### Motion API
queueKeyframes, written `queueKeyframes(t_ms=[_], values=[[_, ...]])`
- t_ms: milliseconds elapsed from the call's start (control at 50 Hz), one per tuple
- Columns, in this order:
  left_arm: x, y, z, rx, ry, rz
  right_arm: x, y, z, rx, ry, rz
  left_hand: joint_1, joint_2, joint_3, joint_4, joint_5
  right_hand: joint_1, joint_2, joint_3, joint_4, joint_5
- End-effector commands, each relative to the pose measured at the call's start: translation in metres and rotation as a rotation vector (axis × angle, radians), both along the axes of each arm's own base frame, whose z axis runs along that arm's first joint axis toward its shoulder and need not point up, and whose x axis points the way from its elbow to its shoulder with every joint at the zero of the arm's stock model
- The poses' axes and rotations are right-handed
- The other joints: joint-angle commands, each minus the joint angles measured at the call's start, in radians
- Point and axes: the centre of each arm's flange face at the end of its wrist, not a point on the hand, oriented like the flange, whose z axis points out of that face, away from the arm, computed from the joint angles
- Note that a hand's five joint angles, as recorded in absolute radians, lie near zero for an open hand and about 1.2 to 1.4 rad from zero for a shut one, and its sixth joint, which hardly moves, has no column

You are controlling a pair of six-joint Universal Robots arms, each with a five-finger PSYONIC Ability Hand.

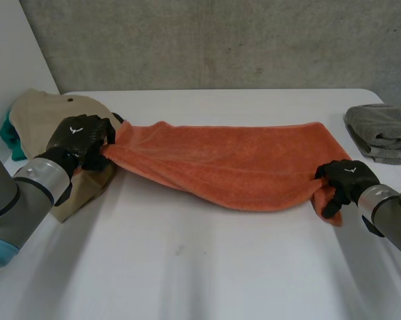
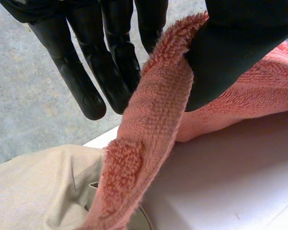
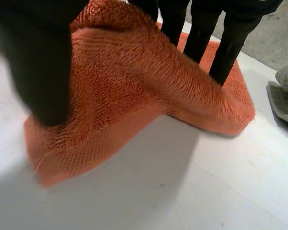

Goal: Fold the laundry.

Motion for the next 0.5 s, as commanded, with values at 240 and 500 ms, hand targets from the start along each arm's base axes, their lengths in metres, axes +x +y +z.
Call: queueKeyframes(t_ms=[240, 500], values=[[0.02, 0.032, 0.061, -0.032, -0.045, 0.014, -0.021, 0.01, 0.115, -0.178, 0.158, 0.045, 0.223, 0.194, 0.2, 0.193, 0.225, 0.852, 0.855, 0.863, 0.86, 0.858], [0.013, 0.038, 0.026, 0.193, -0.359, -0.127, -0.031, 0.017, 0.094, 0.088, 0.358, 0.269, 0.223, 0.194, 0.2, 0.193, 0.225, 0.852, 0.855, 0.863, 0.86, 0.858]])
